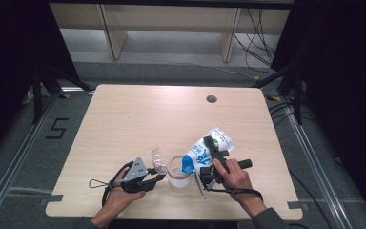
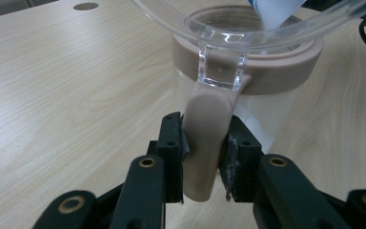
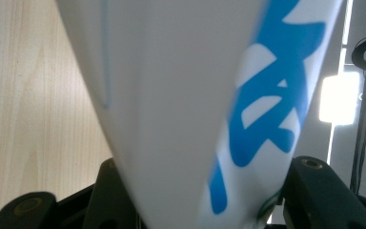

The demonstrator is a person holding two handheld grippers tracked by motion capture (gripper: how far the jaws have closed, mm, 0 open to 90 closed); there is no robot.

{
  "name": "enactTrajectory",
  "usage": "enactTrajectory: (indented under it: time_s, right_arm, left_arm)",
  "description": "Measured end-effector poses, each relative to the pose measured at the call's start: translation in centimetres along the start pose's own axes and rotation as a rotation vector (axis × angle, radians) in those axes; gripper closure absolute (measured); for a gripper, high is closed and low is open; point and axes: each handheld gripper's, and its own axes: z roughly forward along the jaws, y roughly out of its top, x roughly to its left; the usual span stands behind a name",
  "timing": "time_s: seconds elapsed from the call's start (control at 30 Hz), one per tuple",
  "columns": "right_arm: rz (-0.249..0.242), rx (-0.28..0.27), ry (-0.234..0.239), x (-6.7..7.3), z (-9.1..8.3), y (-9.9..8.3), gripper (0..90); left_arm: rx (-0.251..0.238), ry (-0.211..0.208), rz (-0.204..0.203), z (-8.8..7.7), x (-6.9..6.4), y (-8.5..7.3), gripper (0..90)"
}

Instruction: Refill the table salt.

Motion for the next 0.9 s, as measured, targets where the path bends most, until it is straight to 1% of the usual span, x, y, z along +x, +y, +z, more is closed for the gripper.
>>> enactTrajectory:
  time_s: [0.03, 0.07, 0.1, 0.17, 0.2, 0.23, 0.3, 0.33, 0.43, 0.47, 0.5, 0.53, 0.57, 0.6, 0.63, 0.67, 0.7, 0.73, 0.9]
  right_arm:
    - [-0.006, -0.001, -0.001, -0.03, 0.00, 0.02, 55.1]
    - [-0.009, -0.024, -0.019, 0.00, 0.14, -0.03, 55.2]
    - [-0.031, -0.026, -0.021, -0.15, 0.11, -0.01, 55.2]
    - [-0.037, -0.011, -0.006, -0.25, 0.04, 0.07, 55.4]
    - [-0.033, -0.025, -0.019, -0.16, 0.12, 0.02, 55.4]
    - [-0.035, -0.020, -0.011, -0.21, 0.06, 0.03, 55.5]
    - [-0.034, -0.024, -0.015, -0.21, 0.09, 0.01, 55.6]
    - [0.005, -0.036, -0.016, 0.03, 0.17, 0.07, 55.6]
    - [0.005, -0.035, -0.017, 0.05, 0.15, 0.08, 55.9]
    - [-0.045, 0.010, 0.016, -0.40, -0.12, 0.15, 55.9]
    - [-0.047, 0.011, 0.023, -0.43, -0.15, 0.15, 56.0]
    - [-0.007, 0.003, 0.029, -0.19, -0.10, 0.22, 56.0]
    - [0.008, -0.005, 0.024, -0.04, -0.03, 0.17, 56.1]
    - [0.028, -0.014, 0.004, 0.17, 0.02, 0.11, 56.1]
    - [0.033, 0.007, 0.022, 0.13, -0.13, 0.15, 56.2]
    - [0.032, 0.001, 0.016, 0.12, -0.10, 0.14, 56.2]
    - [0.033, -0.035, -0.019, 0.25, 0.14, 0.04, 56.3]
    - [0.031, -0.024, -0.010, 0.19, 0.07, 0.07, 56.4]
    - [0.032, -0.025, -0.009, 0.19, 0.07, 0.07, 56.6]
  left_arm:
    - [0.000, 0.000, 0.000, 0.00, 0.00, 0.00, 71.7]
    - [0.001, 0.000, 0.001, 0.00, 0.00, 0.00, 71.7]
    - [0.001, 0.001, 0.000, 0.01, -0.01, 0.00, 71.7]
    - [0.000, 0.000, 0.000, 0.00, 0.00, 0.00, 71.7]
    - [0.000, 0.000, 0.000, 0.01, -0.01, 0.00, 71.7]
    - [0.000, 0.001, 0.001, 0.01, 0.00, 0.00, 71.7]
    - [0.000, 0.000, 0.000, 0.00, 0.00, 0.00, 71.7]
    - [0.000, 0.000, -0.001, 0.00, -0.01, 0.00, 71.7]
    - [0.000, 0.001, 0.001, 0.01, -0.01, -0.01, 71.7]
    - [0.000, 0.001, 0.001, 0.00, 0.00, 0.00, 71.7]
    - [0.000, 0.001, 0.000, 0.00, 0.00, 0.00, 71.7]
    - [0.000, 0.000, 0.000, 0.00, 0.00, 0.00, 71.7]
    - [0.000, 0.001, 0.000, 0.00, 0.00, 0.00, 71.7]
    - [0.000, 0.001, 0.001, 0.00, 0.00, 0.00, 71.7]
    - [0.000, 0.000, 0.001, 0.00, 0.00, 0.00, 71.7]
    - [0.000, 0.000, 0.001, 0.00, 0.00, -0.01, 71.7]
    - [0.000, 0.000, 0.000, 0.00, 0.00, -0.01, 71.7]
    - [0.000, 0.000, 0.000, 0.00, 0.00, 0.00, 71.7]
    - [0.000, 0.000, 0.000, 0.00, 0.00, 0.00, 71.7]
